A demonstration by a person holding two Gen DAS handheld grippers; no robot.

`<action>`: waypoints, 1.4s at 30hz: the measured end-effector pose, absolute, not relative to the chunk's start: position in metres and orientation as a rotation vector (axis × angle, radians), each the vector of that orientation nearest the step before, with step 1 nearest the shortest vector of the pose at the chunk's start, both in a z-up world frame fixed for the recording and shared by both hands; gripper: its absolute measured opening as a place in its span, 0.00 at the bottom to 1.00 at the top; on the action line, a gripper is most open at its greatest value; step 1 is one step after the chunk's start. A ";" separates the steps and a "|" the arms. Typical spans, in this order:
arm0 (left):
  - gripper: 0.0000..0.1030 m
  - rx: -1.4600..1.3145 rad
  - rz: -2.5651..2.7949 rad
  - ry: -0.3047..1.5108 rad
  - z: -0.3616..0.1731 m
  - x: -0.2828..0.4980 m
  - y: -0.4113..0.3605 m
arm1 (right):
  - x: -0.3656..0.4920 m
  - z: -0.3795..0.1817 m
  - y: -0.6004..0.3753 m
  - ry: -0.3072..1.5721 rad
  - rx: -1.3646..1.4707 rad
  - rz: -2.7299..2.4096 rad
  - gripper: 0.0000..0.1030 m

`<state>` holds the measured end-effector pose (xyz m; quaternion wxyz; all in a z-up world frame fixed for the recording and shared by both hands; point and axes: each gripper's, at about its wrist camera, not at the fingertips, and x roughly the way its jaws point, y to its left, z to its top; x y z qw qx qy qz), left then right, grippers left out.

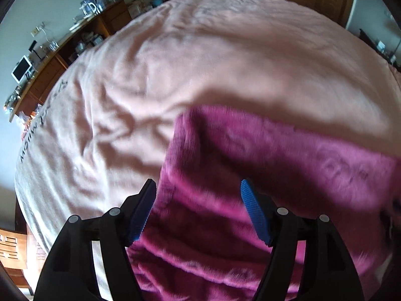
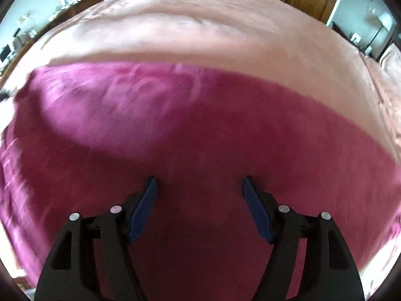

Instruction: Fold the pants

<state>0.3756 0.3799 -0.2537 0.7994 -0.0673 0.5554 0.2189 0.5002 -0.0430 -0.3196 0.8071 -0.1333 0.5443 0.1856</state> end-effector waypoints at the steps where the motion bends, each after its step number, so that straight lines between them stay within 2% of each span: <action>1: 0.68 -0.147 0.470 1.203 -0.258 0.370 0.381 | 0.519 -0.324 -0.040 1.159 -0.273 0.381 0.75; 6: 0.68 -0.191 0.531 1.257 -0.284 0.328 0.405 | 0.582 -0.331 -0.035 1.169 -0.267 0.301 0.79; 13: 0.72 -0.300 0.622 1.289 -0.304 0.287 0.451 | 0.552 -0.289 -0.066 1.157 -0.184 0.315 0.78; 20: 0.71 -0.174 0.485 1.205 -0.276 0.325 0.411 | 0.506 -0.282 -0.139 1.183 -0.105 0.157 0.78; 24: 0.71 -0.087 0.389 1.207 -0.288 0.366 0.383 | 0.485 -0.289 -0.168 1.197 -0.096 0.066 0.78; 29: 0.75 -0.101 0.425 1.298 -0.328 0.402 0.401 | 0.490 -0.295 -0.250 1.223 -0.027 -0.063 0.76; 31: 0.80 -0.114 0.429 1.305 -0.333 0.404 0.407 | 0.488 -0.291 -0.280 1.206 0.019 -0.104 0.76; 36: 0.80 -0.060 0.458 1.311 -0.328 0.406 0.398 | 0.493 -0.280 -0.394 1.186 0.179 -0.333 0.76; 38: 0.80 -0.065 0.476 1.310 -0.324 0.407 0.395 | 0.506 -0.282 -0.422 1.174 0.137 -0.389 0.71; 42: 0.80 -0.052 0.508 1.309 -0.320 0.407 0.387 | 0.534 -0.297 -0.466 1.186 0.029 -0.406 0.71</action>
